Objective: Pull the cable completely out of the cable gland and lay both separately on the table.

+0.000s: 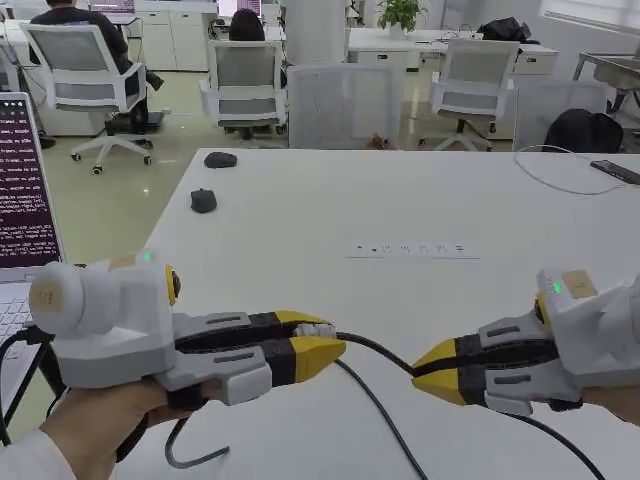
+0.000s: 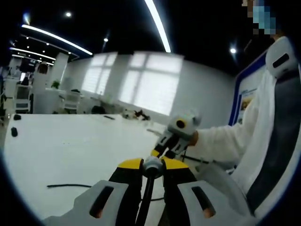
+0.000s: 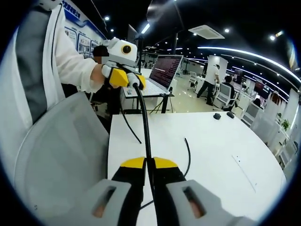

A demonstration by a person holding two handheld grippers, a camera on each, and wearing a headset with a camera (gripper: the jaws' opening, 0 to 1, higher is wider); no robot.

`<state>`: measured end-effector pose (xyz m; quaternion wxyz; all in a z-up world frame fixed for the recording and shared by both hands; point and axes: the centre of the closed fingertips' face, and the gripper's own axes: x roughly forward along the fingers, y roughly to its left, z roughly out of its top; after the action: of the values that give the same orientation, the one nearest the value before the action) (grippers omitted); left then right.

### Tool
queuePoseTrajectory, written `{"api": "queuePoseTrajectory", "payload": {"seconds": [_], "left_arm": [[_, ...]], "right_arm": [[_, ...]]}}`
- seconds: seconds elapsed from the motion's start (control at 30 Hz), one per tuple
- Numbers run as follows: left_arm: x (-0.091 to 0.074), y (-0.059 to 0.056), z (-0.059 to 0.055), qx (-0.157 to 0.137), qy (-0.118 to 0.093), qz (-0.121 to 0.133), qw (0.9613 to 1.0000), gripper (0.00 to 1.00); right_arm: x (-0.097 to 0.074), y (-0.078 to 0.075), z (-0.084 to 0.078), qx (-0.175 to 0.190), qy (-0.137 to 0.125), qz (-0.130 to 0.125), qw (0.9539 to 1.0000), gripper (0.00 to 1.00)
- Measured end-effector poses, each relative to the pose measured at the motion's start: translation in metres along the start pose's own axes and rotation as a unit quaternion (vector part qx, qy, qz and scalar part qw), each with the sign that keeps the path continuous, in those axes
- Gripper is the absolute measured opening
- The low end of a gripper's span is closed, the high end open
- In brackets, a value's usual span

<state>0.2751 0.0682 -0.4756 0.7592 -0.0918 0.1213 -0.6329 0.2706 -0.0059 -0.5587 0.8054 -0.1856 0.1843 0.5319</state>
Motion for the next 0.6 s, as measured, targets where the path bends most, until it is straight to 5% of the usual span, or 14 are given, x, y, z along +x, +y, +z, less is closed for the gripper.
{"api": "queuePoseTrajectory", "payload": {"seconds": [0.3, 0.6], "left_arm": [[-0.001, -0.002, 0.001, 0.000, 0.000, -0.001, 1.0000, 0.16], [0.003, -0.005, -0.002, 0.002, 0.007, -0.009, 0.9999, 0.16]], "right_arm": [[-0.006, -0.002, -0.032, 0.031, 0.029, -0.008, 0.9990, 0.03], [-0.005, -0.002, -0.038, 0.038, 0.037, -0.012, 0.9985, 0.04]]}}
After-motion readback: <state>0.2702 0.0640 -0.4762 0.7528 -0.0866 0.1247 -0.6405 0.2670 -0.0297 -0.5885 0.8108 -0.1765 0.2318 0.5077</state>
